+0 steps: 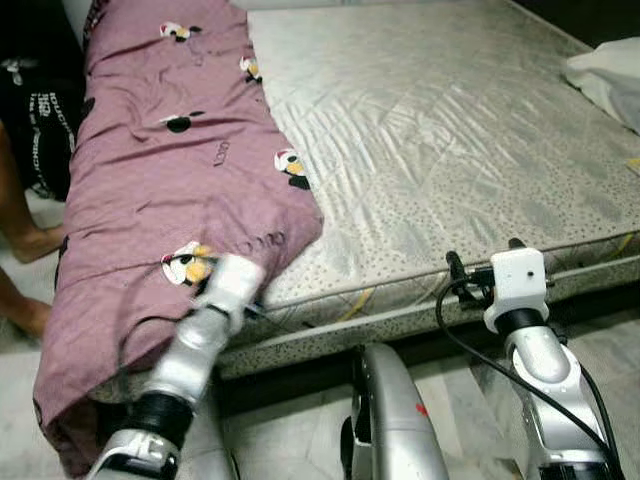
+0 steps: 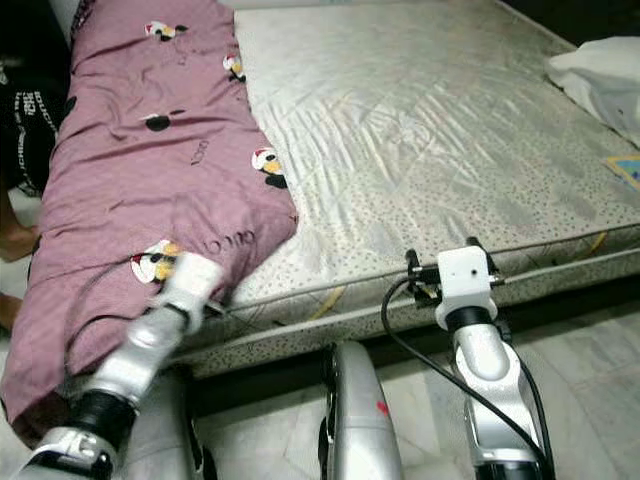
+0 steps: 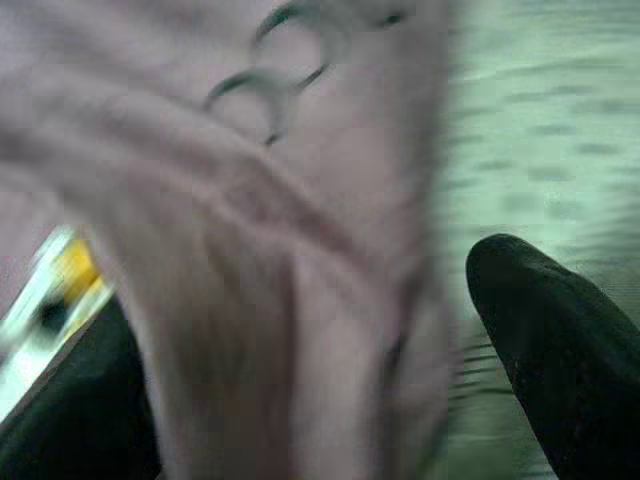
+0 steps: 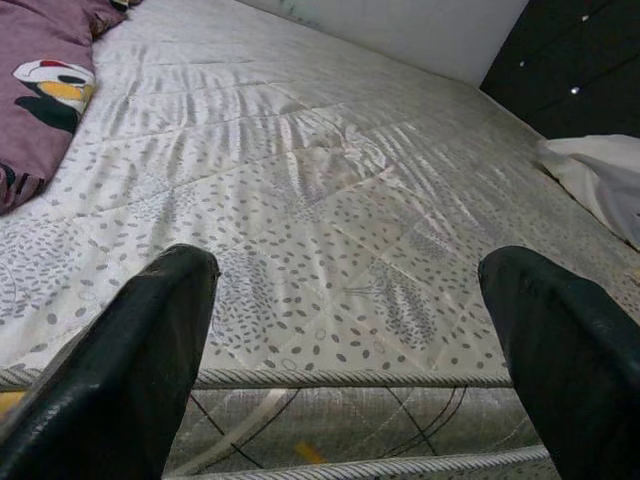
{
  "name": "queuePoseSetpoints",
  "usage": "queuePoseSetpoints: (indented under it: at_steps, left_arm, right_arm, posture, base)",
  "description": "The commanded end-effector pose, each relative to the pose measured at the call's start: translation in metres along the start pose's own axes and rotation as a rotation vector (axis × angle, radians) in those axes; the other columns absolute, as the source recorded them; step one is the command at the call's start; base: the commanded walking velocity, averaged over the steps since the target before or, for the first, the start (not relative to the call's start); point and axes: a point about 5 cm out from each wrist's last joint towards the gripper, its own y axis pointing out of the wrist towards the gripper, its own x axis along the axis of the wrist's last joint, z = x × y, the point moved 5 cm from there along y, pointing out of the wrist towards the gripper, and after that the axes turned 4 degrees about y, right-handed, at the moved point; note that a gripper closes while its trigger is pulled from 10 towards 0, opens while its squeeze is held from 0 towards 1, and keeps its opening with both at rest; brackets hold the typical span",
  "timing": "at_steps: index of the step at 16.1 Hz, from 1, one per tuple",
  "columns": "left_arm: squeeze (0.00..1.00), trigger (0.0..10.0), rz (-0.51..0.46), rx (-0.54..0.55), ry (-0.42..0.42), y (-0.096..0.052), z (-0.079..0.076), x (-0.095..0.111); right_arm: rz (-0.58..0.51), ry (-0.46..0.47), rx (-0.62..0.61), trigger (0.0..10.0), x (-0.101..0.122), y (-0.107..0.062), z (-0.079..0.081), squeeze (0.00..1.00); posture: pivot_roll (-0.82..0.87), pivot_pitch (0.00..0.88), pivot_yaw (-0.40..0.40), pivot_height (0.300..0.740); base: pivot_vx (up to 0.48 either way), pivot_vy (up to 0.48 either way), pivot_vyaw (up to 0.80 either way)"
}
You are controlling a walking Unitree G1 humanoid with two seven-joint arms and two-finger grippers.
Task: Clean up the room
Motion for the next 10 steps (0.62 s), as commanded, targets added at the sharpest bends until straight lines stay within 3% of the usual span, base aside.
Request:
queuePoseSetpoints:
  at_steps: [1,2,3,6,7,10]
  left_arm:
    - [0.0,10.0,-0.054,-0.095,0.184,-0.003,-0.017,0.01]
    - [0.0,10.0,-0.113,-0.136,0.308,-0.008,-0.026,0.019]
    - [0.0,10.0,-0.138,-0.145,0.356,-0.01,-0.029,0.023]
    - [0.0,10.0,-0.292,-0.274,0.425,-0.022,-0.054,0.043]
    - [0.0,10.0,-0.346,-0.308,0.404,-0.027,-0.063,0.052]
    - [0.0,10.0,-0.396,-0.426,0.471,-0.035,-0.086,0.058]
  right_arm:
    - [-0.028,0.0,0.011,10.0,0.009,0.002,0.001,0.0]
    - [-0.04,-0.003,0.016,10.0,0.013,0.005,0.003,0.0]
    - [-0.051,-0.014,0.022,10.0,0.016,0.006,0.005,0.0]
    - [-0.056,-0.024,0.03,10.0,0.017,0.009,0.007,0.0]
    - [-0.058,-0.024,0.03,10.0,0.017,0.011,0.007,0.0]
    - [-0.063,-0.025,0.029,10.0,0.019,0.011,0.009,0.0]
  posture:
    - [-0.18,0.057,-0.05,0.517]
    - [-0.18,0.056,-0.053,0.517]
    - [-0.18,0.056,-0.053,0.517]
    - [-0.16,0.054,-0.061,0.517]
    - [-0.16,0.054,-0.061,0.517]
    - [-0.16,0.057,-0.059,0.517]
  base:
    - [0.0,0.0,0.0]
    - [0.0,0.0,0.0]
    - [0.0,0.0,0.0]
    - [0.0,0.0,0.0]
    - [0.0,0.0,0.0]
    - [0.0,0.0,0.0]
